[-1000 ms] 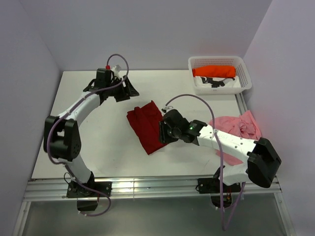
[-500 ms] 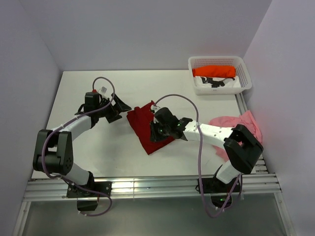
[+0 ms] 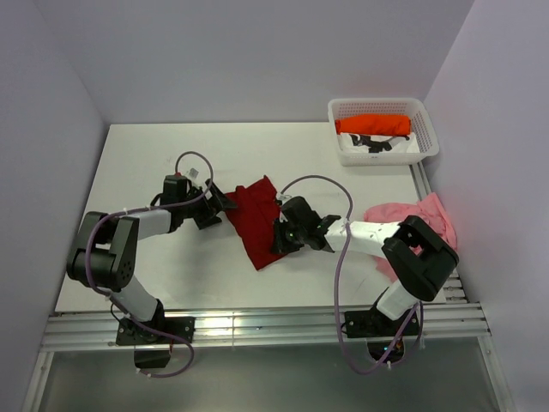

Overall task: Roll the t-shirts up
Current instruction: Roll the tshirt

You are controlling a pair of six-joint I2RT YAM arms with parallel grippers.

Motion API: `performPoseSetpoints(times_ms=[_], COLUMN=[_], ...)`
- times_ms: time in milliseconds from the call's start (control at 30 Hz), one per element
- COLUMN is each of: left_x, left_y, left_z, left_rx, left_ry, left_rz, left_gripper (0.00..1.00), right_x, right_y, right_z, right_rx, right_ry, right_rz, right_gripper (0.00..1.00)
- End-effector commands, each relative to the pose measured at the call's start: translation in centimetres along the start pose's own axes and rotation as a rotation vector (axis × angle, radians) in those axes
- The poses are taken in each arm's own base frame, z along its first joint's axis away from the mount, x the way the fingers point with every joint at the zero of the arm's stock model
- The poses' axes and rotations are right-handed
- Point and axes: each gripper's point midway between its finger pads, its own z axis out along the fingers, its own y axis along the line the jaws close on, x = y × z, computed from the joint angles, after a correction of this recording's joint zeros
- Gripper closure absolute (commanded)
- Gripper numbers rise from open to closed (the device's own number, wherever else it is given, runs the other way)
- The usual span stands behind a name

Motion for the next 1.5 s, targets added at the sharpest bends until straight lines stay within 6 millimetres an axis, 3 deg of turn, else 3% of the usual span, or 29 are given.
performPoseSetpoints(times_ms=[0, 400, 533, 733, 833, 900, 933, 1000, 1033, 1067, 1100, 1133, 1200, 1233, 1300, 1333, 1367, 1400, 1467], left_x=[0.3, -2.4, -2.2, -2.3, -3.0, -3.2, -3.5, -3.3, -3.3, -3.1, -3.0, -2.6, -2.4, -2.0, -1.8, -1.6, -1.5, -1.5, -1.3], left_y=[0.4, 2.3, 1.7, 1.6, 1.4, 1.0, 0.7, 0.6, 0.2, 0.1, -0.2, -0.3, -0.5, -0.5, -0.9, -0.9, -1.1, -1.3, -1.7], left_z=[1.2, 3.8, 5.0, 5.4, 4.9, 4.2, 4.0, 3.7, 3.8, 3.8, 3.8, 3.8, 3.8, 3.8, 3.7, 3.6, 3.4, 3.2, 3.0], left_rx=[0.009, -0.057, 0.009, 0.022, -0.022, -0.038, -0.044, -0.056, -0.041, -0.034, -0.019, -0.011, -0.010, -0.013, -0.010, -0.009, -0.005, -0.001, 0.005], left_ry=[-0.018, -0.122, -0.093, -0.093, -0.110, -0.115, -0.121, -0.100, -0.086, -0.074, -0.072, -0.058, -0.053, -0.044, -0.038, -0.029, -0.029, -0.024, -0.009], left_rz=[-0.009, -0.044, -0.064, -0.060, -0.030, -0.009, -0.003, 0.000, 0.000, -0.006, -0.008, -0.013, -0.019, -0.016, -0.011, -0.012, -0.012, -0.012, -0.012], left_gripper=[0.06, 0.19, 0.41, 0.60, 0.91, 0.95, 0.97, 0.99, 1.00, 1.00, 1.00, 1.00, 1.00, 1.00, 1.00, 1.00, 1.00, 1.00, 1.00], right_x=[1.0, 1.1, 1.1, 0.5, -0.7, -1.4, -2.8, -3.6, -4.9, -5.4, -5.7, -7.2, -6.4, -8.0, -7.3, -8.8, -8.8, -7.7, -8.8], right_y=[-0.5, -0.6, -0.7, -0.2, -0.5, -0.9, 0.0, 0.2, 1.6, 2.0, 1.3, 2.5, 3.4, 4.2, 5.1, 6.0, 6.4, 6.8, 7.9], right_z=[0.9, 0.6, 0.5, 0.2, -1.1, -2.2, -3.4, -4.6, -5.4, -5.6, -6.0, -6.5, -5.8, -6.1, -5.0, -5.4, -5.1, -3.9, -3.6], right_rx=[-0.004, -0.003, -0.001, -0.016, 0.034, 0.077, 0.066, 0.106, 0.100, 0.114, 0.200, 0.214, 0.263, 0.296, 0.348, 0.383, 0.405, 0.432, 0.491], right_ry=[0.018, 0.019, 0.018, 0.006, -0.030, -0.047, -0.092, -0.111, -0.145, -0.154, -0.164, -0.194, -0.149, -0.193, -0.161, -0.210, -0.212, -0.179, -0.219], right_rz=[0.005, -0.013, -0.017, -0.033, -0.061, -0.091, -0.104, -0.133, -0.157, -0.193, -0.211, -0.229, -0.301, -0.314, -0.367, -0.379, -0.396, -0.438, -0.462], right_gripper=[0.78, 0.80, 0.81, 0.80, 0.72, 0.66, 0.57, 0.50, 0.32, 0.25, 0.18, 0.09, 0.09, 0.09, 0.09, 0.08, 0.03, 0.03, 0.03])
